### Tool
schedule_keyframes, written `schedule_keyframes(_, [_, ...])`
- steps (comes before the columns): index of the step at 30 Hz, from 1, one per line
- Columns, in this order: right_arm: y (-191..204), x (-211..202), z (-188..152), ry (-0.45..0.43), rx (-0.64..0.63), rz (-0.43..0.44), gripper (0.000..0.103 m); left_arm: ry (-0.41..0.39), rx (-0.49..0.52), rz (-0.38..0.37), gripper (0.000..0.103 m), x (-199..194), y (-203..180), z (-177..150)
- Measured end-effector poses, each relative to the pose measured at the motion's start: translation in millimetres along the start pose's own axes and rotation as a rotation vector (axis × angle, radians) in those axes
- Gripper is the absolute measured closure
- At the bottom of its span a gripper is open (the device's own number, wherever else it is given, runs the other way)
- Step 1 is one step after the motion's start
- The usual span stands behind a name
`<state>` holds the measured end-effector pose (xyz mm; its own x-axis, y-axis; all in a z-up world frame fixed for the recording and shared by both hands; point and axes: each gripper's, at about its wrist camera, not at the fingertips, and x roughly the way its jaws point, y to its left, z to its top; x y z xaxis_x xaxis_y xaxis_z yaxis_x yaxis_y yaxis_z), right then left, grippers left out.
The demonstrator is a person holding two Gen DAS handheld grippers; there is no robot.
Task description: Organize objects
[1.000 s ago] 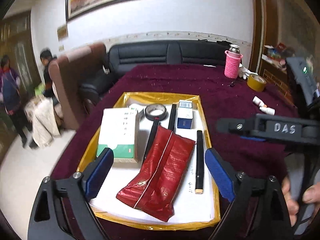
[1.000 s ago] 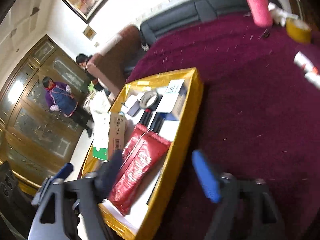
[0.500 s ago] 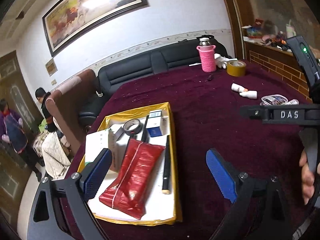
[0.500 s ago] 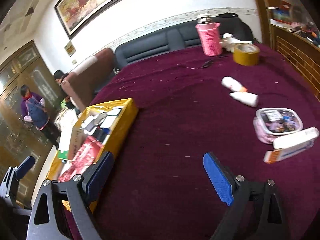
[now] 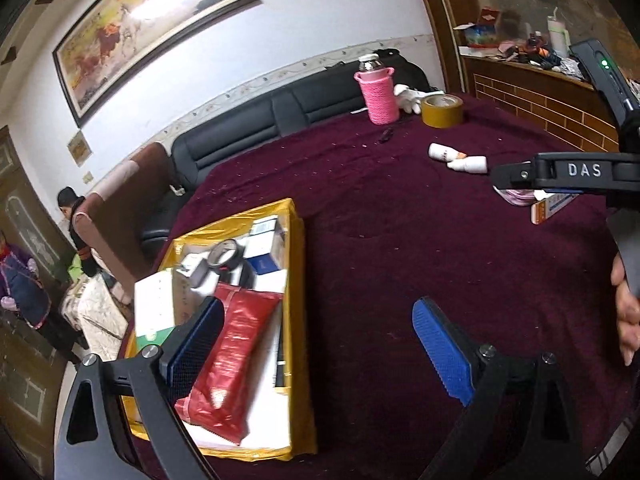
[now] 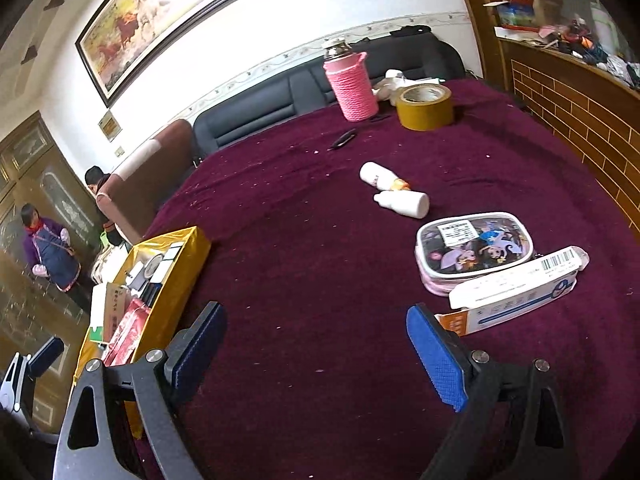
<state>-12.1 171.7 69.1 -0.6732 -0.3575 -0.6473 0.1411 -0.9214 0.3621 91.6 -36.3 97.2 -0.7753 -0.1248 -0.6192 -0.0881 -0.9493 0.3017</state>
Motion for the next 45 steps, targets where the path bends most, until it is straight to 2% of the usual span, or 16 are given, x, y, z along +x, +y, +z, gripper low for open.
schedule_keyframes(2, [-7,0,5,-0.002,0.006,0.0,0.009,0.021,-0.013,-0.054,0.008,6,-5,1])
schedule_keyframes(7, [-43,-8,43,-0.037,0.08,-0.024,0.009,0.118,-0.041,-0.266,0.008,32,-29,-4])
schedule_keyframes(12, [-67,16,77,0.014,0.083,-0.074,0.009,0.162,-0.036,-0.306,0.008,57,-48,-15])
schedule_keyframes(17, [-58,75,106,0.138,0.023,-0.112,0.009,0.232,-0.056,-0.332,0.008,82,-52,-24])
schedule_keyframes(19, [-49,101,116,0.188,-0.033,-0.157,0.009,0.262,-0.076,-0.352,0.007,89,-52,-29])
schedule_keyframes(22, [-33,141,128,0.259,-0.143,-0.261,0.01,0.258,-0.074,-0.362,0.005,89,-53,-29])
schedule_keyframes(24, [-30,165,134,0.299,-0.181,-0.312,0.018,0.262,-0.058,-0.355,0.003,89,-57,-29])
schedule_keyframes(25, [-29,174,136,0.315,-0.182,-0.323,0.033,0.265,-0.051,-0.357,0.0,89,-58,-28])
schedule_keyframes(26, [-30,183,136,0.347,-0.175,-0.325,0.058,0.266,-0.05,-0.36,0.0,89,-58,-29])
schedule_keyframes(28, [-31,192,134,0.388,-0.169,-0.339,0.074,0.266,-0.053,-0.362,0.0,88,-57,-29])
schedule_keyframes(29, [-30,190,133,0.378,-0.171,-0.333,0.074,0.266,-0.054,-0.363,0.0,88,-57,-29])
schedule_keyframes(33, [-23,172,120,0.383,-0.136,-0.206,0.074,0.26,-0.071,-0.378,0.0,89,-53,-29])
schedule_keyframes(36, [-10,155,97,0.433,-0.114,-0.053,0.074,0.253,-0.094,-0.396,0.0,90,-50,-29])
schedule_keyframes(39, [7,139,67,0.499,-0.137,0.058,0.074,0.245,-0.124,-0.413,0.0,89,-46,-29])
schedule_keyframes(43, [29,115,32,0.567,-0.187,0.177,0.072,0.234,-0.169,-0.441,0.0,89,-40,-31])
schedule_keyframes(45, [28,98,28,0.566,-0.168,0.224,0.065,0.23,-0.184,-0.452,0.0,89,-37,-32])
